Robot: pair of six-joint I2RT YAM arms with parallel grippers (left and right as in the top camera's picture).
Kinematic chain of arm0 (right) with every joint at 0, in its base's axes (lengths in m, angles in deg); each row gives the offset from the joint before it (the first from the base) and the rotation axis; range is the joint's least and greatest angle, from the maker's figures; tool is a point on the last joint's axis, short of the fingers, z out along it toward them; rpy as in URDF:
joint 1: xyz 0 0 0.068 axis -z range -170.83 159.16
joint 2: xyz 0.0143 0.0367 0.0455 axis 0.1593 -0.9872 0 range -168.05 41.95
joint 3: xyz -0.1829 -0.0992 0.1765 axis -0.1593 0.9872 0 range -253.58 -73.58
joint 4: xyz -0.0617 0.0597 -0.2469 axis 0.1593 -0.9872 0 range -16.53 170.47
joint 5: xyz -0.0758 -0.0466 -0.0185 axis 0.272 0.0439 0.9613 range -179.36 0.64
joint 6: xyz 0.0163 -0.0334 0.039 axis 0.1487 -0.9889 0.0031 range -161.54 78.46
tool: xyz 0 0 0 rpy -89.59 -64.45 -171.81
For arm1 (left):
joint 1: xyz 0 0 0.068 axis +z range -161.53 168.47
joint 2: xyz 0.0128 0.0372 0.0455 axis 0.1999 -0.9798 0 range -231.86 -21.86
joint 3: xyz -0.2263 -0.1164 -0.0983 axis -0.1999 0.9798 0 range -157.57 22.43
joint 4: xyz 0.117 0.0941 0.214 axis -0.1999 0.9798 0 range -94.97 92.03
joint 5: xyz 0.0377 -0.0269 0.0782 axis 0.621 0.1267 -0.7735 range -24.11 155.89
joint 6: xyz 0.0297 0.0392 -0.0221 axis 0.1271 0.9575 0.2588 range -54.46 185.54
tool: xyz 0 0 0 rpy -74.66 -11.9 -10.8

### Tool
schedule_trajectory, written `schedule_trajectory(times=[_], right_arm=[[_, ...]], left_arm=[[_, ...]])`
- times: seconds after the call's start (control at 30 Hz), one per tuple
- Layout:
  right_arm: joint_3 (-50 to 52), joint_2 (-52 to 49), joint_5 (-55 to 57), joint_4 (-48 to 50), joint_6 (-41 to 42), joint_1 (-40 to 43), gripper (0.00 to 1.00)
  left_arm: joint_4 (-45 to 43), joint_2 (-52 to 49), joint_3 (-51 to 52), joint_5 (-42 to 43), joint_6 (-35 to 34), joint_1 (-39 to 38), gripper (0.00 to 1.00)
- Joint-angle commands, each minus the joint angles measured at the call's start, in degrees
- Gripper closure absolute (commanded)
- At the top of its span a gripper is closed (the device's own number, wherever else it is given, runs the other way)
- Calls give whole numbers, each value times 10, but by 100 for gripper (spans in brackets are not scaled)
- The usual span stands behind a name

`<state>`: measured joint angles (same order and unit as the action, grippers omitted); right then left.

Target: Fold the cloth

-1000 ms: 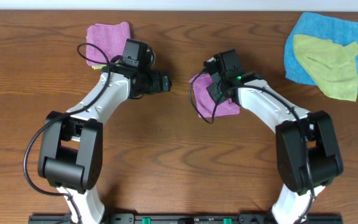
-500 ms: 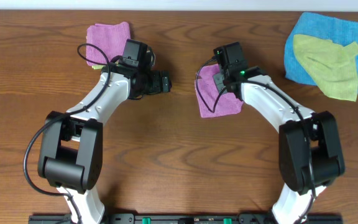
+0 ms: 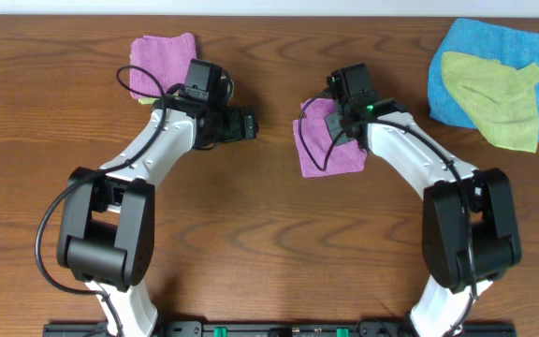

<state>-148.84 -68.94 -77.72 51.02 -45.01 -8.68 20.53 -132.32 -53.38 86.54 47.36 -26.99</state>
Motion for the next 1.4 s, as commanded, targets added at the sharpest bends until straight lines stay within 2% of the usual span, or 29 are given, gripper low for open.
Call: schedule_trajectory(times=[0.0, 0.33, 0.83, 0.9, 0.93, 0.97, 1.0, 1.03, 1.37], right_arm=[[-9, 22, -8, -23, 13, 0, 99], [-8, 51, -35, -96, 13, -25, 99], [-3, 48, -33, -102, 27, -40, 96], [-3, 48, -37, -106, 26, -40, 82], [-3, 48, -44, -108, 26, -40, 62], [-3, 48, -52, -111, 26, -40, 37], [-3, 48, -57, -114, 26, -40, 27], [-3, 48, -63, -118, 26, -40, 20], [-3, 48, -101, -137, 26, -42, 18]], left_arm=[[2, 17, -9, 4, -3, 1, 5], [2, 17, -9, 4, -2, 1, 5], [2, 17, -9, 4, -2, 1, 5], [2, 17, -9, 4, -2, 1, 5], [2, 17, -9, 4, -2, 1, 5], [2, 17, -9, 4, -2, 1, 5], [2, 17, -9, 4, -2, 1, 5], [2, 17, -9, 4, -2, 1, 5], [3, 17, -9, 4, -2, 1, 5]])
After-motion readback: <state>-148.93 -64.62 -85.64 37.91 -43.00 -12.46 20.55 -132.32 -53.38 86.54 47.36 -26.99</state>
